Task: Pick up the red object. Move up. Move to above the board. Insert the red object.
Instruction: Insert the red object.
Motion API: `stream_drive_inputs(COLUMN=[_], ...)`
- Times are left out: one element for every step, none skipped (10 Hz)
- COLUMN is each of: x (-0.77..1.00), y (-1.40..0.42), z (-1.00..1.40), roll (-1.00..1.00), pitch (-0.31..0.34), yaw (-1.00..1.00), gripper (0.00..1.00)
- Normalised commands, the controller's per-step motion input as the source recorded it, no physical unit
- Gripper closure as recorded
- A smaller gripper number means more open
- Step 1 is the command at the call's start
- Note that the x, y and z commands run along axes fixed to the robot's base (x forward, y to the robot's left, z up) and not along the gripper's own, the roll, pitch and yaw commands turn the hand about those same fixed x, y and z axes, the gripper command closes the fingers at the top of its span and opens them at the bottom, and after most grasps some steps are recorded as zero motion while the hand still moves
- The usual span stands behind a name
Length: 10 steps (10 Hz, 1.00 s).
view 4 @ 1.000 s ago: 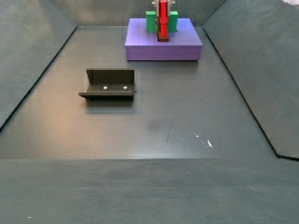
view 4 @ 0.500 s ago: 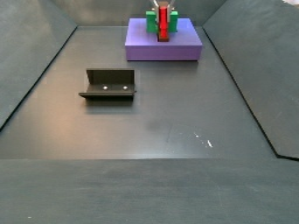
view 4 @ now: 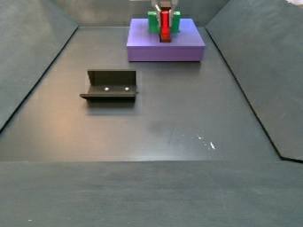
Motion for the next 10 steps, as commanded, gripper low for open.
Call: stream_drive_inputs(x=[0.05,0.23,0.21,0.15,0.09,0.0,-0.15,-0.25,-0.18,0.0], y=[0.0,0.0,0.0,0.0,0.0,0.0,0.02,0.03,0.02,0.0], z=[-0.21,-0.13,-0.14,-0.15,-0.17,-0.22,-0.31,-0.31,-0.21,0.0], roll=[0.0,0.0,0.01,0.0,0.0,0.01,0.03,0.07,0.07,0.0], pitch=[-0.033,0.0,0.0,0.0,0.0,0.0,-0.007,0.0,0.0,0.0], yaw=[-0.06,-0.03,-0.01,-0.01,-0.03,-0.04,-0.08,-0.09,-0.07,0.0], gripper=[1.0,1.0,1.0,1.0,1.0,1.0,1.0,1.0,1.0,1.0])
